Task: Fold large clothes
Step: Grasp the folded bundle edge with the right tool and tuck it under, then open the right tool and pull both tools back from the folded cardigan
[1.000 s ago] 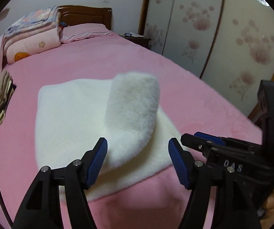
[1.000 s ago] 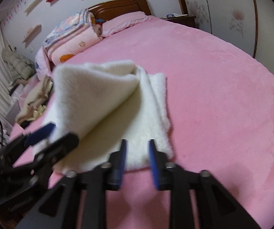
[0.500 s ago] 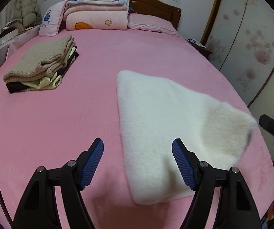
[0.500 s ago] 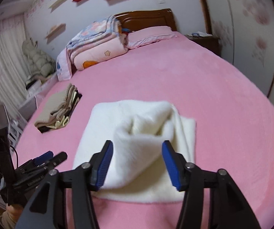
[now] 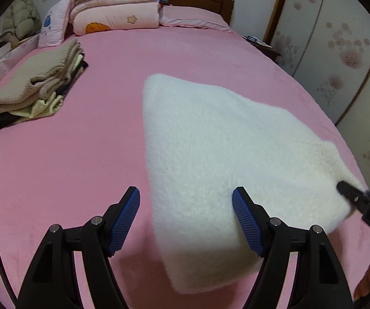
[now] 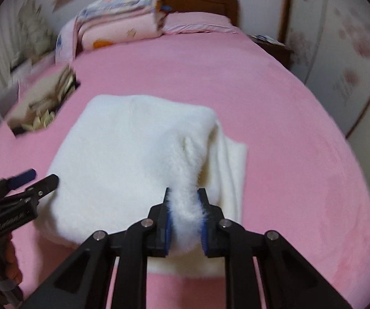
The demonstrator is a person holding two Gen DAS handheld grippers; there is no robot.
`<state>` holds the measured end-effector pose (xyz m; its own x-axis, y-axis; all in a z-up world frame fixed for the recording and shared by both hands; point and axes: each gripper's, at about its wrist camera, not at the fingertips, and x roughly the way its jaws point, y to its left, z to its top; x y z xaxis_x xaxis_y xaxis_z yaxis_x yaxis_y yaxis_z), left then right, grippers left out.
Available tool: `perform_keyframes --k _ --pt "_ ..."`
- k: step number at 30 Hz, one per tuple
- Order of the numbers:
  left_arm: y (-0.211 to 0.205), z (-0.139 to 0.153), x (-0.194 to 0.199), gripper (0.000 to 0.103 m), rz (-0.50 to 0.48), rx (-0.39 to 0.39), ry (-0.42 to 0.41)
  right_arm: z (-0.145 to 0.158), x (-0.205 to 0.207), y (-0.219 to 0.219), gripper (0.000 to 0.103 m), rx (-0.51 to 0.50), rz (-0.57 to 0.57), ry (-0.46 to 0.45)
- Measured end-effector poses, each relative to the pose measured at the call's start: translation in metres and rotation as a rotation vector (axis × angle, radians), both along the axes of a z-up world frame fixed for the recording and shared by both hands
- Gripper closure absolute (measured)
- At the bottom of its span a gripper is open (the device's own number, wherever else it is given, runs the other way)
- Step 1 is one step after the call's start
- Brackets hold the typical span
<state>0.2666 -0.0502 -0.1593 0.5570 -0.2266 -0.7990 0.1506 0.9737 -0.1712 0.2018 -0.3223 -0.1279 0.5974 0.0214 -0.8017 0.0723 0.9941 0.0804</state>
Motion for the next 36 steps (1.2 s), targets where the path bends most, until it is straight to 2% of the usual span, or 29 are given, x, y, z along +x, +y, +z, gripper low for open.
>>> perform_keyframes --k 2,5,8,10,13,17,21,24,26,28,30,36 --pt "-0.008 -0.005 -0.004 0.03 -0.029 -0.007 0.011 -0.016 -0.018 -0.011 0.088 0.023 -0.06 0.008" --pt "-0.023 -0.014 -0.016 0.03 -0.075 0.04 -0.012 -0.037 -0.039 -0.017 0.088 0.035 -0.109 0.011" --pt "-0.031 -0.024 -0.023 0.029 -0.088 0.097 -0.047 -0.065 -0.041 -0.023 0.088 0.064 -0.144 0.051" --pt "-0.033 -0.029 -0.024 0.028 -0.075 0.104 -0.053 -0.072 -0.04 -0.023 0.087 0.057 -0.157 0.055" --pt "-0.031 -0.033 -0.025 0.025 -0.07 0.087 -0.06 -0.073 -0.043 -0.02 0.087 0.041 -0.164 0.045" --pt "-0.022 -0.04 -0.023 0.013 -0.046 0.031 -0.029 -0.08 -0.048 -0.018 0.088 0.031 -0.171 0.039" --pt "-0.01 -0.043 -0.018 0.012 -0.031 -0.052 0.012 -0.077 -0.044 -0.014 0.087 0.017 -0.174 0.036" --pt "-0.008 -0.037 -0.02 0.012 -0.054 -0.047 0.017 -0.072 -0.043 -0.014 0.085 0.016 -0.159 0.038" --pt "-0.006 -0.031 -0.019 0.012 -0.071 -0.038 0.026 -0.068 -0.042 -0.016 0.081 0.02 -0.151 0.04" --pt "-0.003 -0.026 -0.017 0.012 -0.089 -0.032 0.049 -0.063 -0.04 -0.018 0.062 -0.004 -0.159 0.056" --pt "0.001 -0.022 -0.016 0.008 -0.098 -0.03 0.072 -0.057 -0.039 -0.02 0.053 -0.013 -0.164 0.06" --pt "0.019 -0.006 -0.009 0.005 -0.116 -0.008 0.125 -0.036 -0.039 -0.028 0.047 0.01 -0.133 0.081"
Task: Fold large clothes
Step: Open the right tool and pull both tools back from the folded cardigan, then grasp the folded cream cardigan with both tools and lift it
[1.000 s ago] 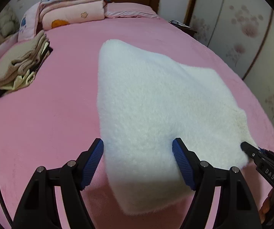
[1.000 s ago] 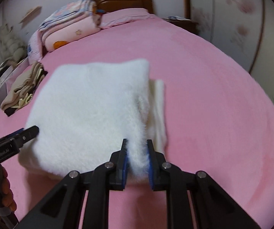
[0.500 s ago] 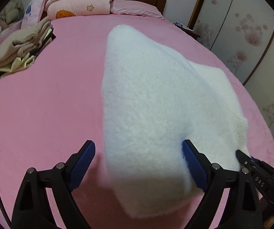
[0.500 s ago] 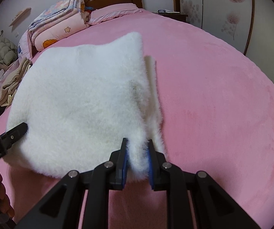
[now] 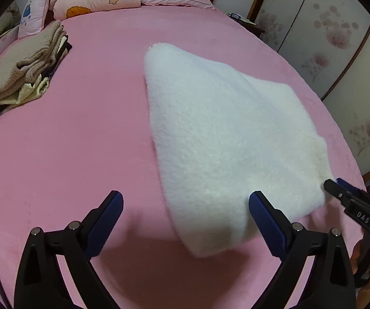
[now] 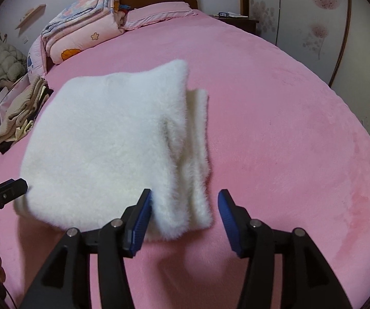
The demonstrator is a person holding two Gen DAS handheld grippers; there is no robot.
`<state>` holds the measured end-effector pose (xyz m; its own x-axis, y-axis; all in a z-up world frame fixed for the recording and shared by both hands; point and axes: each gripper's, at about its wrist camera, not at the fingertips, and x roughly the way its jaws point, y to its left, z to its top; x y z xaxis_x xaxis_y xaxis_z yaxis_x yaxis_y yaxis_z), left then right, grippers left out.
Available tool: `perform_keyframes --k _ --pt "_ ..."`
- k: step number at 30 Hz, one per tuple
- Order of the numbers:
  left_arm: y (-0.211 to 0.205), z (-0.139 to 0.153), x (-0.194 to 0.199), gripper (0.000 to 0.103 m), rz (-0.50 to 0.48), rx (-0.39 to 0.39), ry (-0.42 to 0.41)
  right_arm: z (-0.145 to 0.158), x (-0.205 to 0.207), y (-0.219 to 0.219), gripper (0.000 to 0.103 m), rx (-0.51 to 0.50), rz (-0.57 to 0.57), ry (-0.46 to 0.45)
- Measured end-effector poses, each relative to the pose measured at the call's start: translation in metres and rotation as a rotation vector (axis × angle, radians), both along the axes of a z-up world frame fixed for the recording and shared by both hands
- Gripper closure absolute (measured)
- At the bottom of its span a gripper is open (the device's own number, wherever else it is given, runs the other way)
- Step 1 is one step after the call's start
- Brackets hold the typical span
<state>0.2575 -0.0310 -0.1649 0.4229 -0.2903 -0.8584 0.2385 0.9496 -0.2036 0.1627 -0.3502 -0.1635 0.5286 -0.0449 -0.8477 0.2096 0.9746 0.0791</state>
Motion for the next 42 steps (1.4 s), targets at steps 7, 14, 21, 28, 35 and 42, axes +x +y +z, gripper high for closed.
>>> perform_keyframes --k 7,14,21,28,35,42 --pt "0.023 0.022 0.02 0.003 -0.042 -0.081 0.131 0.045 0.005 -0.004 0.042 -0.021 0.05 -0.044" --pt "0.028 0.075 0.034 0.0 -0.052 -0.104 -0.028 0.105 0.026 0.003 0.028 -0.061 0.09 -0.126" --pt "0.004 0.101 0.048 0.0 -0.104 -0.047 -0.093 0.142 0.049 0.014 0.028 -0.084 0.192 -0.268" --pt "-0.011 0.101 0.058 0.0 -0.093 0.005 -0.132 0.139 0.073 0.018 0.028 -0.086 0.222 -0.24" --pt "-0.018 0.076 0.073 0.0 -0.072 0.024 -0.092 0.115 0.093 0.022 0.022 -0.067 0.251 -0.17" --pt "-0.005 0.009 0.1 0.0 0.008 -0.08 0.086 0.051 0.114 0.008 0.021 -0.03 0.251 -0.016"
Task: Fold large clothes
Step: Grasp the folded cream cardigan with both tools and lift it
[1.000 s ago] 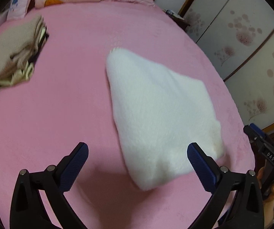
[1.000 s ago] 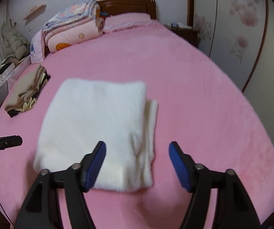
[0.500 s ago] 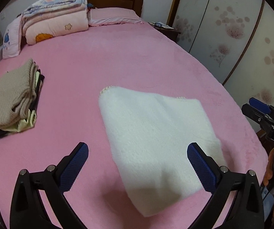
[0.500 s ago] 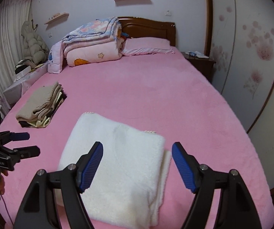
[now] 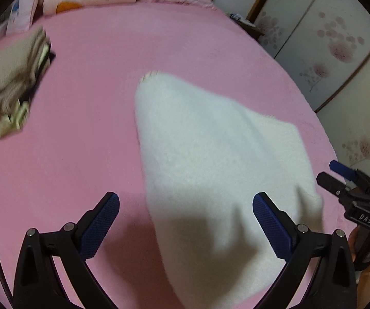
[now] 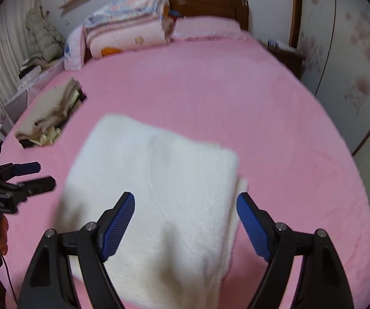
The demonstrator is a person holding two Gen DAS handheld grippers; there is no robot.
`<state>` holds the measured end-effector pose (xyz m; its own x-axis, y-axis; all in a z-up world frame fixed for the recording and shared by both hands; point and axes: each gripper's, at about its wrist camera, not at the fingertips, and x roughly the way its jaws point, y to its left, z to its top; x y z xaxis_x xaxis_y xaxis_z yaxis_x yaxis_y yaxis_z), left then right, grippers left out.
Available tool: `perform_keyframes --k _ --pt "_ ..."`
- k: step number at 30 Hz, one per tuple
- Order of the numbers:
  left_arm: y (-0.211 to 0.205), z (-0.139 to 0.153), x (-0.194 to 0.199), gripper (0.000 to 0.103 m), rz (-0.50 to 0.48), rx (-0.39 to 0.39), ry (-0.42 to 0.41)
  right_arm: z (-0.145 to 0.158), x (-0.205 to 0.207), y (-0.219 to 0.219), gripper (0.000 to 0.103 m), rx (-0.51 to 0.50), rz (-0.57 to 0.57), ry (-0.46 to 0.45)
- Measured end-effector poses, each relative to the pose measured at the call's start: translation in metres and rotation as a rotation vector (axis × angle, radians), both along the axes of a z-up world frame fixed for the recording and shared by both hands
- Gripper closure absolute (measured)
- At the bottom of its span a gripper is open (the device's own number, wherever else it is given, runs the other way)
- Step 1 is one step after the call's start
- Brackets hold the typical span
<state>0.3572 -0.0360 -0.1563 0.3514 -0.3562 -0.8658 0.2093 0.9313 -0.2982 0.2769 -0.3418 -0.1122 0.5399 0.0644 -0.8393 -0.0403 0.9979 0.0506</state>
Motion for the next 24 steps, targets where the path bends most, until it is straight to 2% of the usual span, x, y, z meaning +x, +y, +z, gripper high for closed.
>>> perform_keyframes --k 3,6,10,14,18,24 --pt "0.004 -0.033 0.008 0.003 0.023 -0.041 0.081 -0.034 0.007 -0.012 0.021 -0.008 -0.005 0.079" --pt "0.014 -0.052 0.011 0.002 0.056 -0.175 0.127 -0.063 0.01 -0.027 0.019 -0.013 -0.011 0.149" --pt "0.019 -0.064 0.011 0.001 0.045 -0.245 0.146 -0.083 0.013 -0.058 0.003 0.118 -0.041 0.202" --pt "0.022 -0.068 0.01 0.002 -0.012 -0.314 0.202 -0.106 0.019 -0.079 0.002 0.323 -0.037 0.3" --pt "0.017 -0.07 0.004 0.003 -0.109 -0.338 0.204 -0.117 0.024 -0.085 0.002 0.413 -0.005 0.324" --pt "0.011 -0.086 0.008 0.003 -0.13 -0.395 0.265 -0.136 0.028 -0.087 0.001 0.565 0.012 0.317"
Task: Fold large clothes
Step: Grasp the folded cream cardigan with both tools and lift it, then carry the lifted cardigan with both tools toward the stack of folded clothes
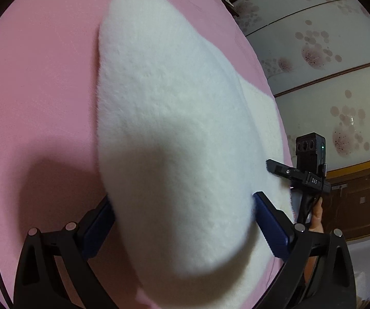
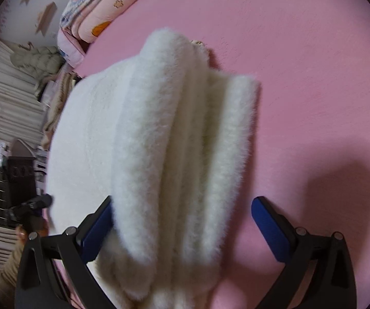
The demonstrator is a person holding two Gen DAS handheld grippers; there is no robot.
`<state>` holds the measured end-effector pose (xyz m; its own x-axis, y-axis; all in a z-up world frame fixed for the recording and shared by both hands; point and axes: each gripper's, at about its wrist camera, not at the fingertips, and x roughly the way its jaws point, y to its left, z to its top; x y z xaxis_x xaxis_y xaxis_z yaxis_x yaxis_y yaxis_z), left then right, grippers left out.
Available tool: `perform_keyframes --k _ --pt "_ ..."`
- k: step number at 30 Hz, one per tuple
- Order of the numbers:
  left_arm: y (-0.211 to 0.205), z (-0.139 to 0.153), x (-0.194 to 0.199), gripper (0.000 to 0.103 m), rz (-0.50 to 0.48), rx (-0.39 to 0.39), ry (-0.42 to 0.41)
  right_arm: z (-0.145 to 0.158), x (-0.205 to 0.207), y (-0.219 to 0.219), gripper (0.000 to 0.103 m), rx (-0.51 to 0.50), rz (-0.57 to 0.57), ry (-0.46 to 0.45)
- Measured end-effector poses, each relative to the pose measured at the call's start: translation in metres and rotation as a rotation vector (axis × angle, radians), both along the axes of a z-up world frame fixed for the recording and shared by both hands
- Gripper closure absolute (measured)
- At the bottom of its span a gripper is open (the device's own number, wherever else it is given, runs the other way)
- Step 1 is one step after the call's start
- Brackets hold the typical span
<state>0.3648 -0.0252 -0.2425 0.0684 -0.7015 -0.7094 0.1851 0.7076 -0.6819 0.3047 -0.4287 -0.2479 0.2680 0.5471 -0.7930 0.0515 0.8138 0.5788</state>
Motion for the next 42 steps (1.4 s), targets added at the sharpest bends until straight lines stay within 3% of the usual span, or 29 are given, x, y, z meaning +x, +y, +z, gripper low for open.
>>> perform_keyframes --k 3,7,9,15,21,25,31,36,42 --pt "-0.005 -0.011 -0.001 0.001 -0.018 -0.033 0.03 -0.001 0.005 0.008 0.002 0.005 0.005 -0.023" --pt "-0.01 -0.022 -0.002 0.001 -0.016 -0.061 0.039 0.0 0.012 0.018 0.022 0.027 0.004 -0.05" --pt "-0.028 -0.021 0.003 0.007 -0.001 -0.059 0.031 0.002 0.01 0.019 0.03 0.025 0.014 -0.067" --pt "-0.038 0.0 -0.007 0.029 0.029 0.052 -0.025 0.027 0.001 0.029 0.055 -0.088 0.029 -0.1" --pt "-0.03 0.03 -0.019 0.035 0.008 0.101 -0.077 0.057 -0.015 0.044 0.063 -0.204 0.003 -0.107" --pt "0.009 0.061 -0.031 0.035 0.009 0.113 -0.061 0.078 -0.03 0.071 0.064 -0.202 0.021 -0.069" --pt "0.09 0.111 -0.046 0.035 0.04 0.159 -0.017 0.107 -0.04 0.146 0.064 -0.076 0.048 -0.028" --pt "0.192 0.154 -0.032 0.035 0.117 0.197 -0.041 0.137 -0.001 0.24 0.064 -0.004 0.136 -0.057" --pt "0.3 0.202 0.03 0.035 0.168 0.232 -0.15 0.177 0.082 0.351 0.064 0.029 0.225 -0.173"
